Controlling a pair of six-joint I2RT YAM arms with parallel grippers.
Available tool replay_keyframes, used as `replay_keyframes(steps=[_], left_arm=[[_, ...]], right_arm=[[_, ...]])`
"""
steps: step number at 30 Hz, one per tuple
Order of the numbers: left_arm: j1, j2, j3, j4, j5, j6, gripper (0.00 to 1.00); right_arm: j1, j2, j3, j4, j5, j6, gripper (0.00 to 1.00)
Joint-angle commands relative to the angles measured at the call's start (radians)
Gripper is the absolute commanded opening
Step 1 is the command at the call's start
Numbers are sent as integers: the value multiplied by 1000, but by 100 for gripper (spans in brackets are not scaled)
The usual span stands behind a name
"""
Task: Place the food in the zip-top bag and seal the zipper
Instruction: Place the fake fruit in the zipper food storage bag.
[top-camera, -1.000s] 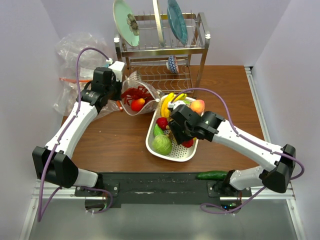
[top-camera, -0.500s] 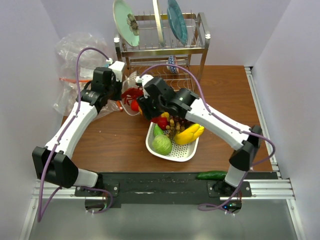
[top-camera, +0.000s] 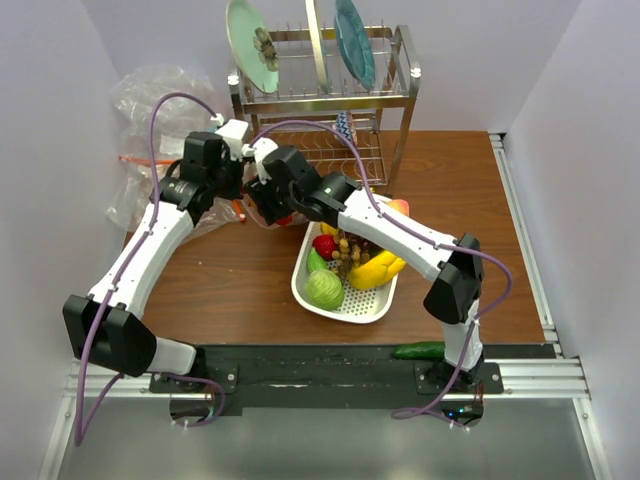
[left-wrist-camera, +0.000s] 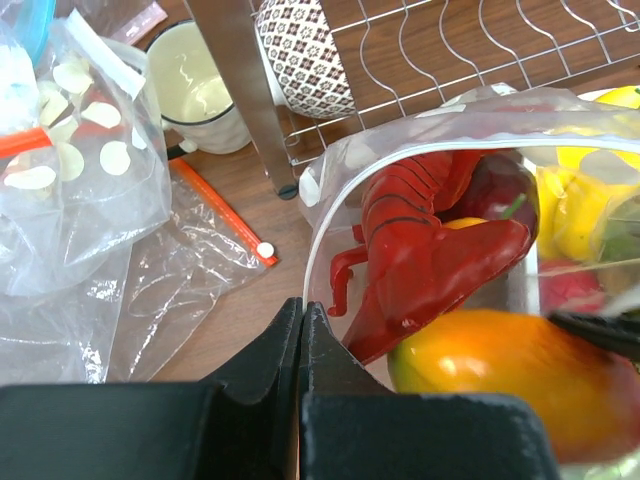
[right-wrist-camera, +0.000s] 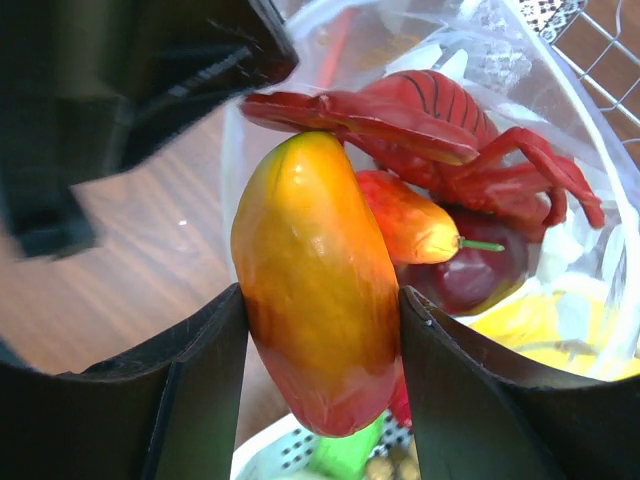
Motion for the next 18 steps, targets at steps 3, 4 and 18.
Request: replay_keyframes(steps=[3,4,18], left_arm=[[6,-28,66,16,48,-19,0],[8,-28,66,14,48,-19,0],[8,-17,69,7,60,-23,0]], right_arm=[[-48,-63,-99,307,54,-141,50],[-55,-61,-91,310,54,-143,50],[-94,-118,-176,434,-129,-147,51]])
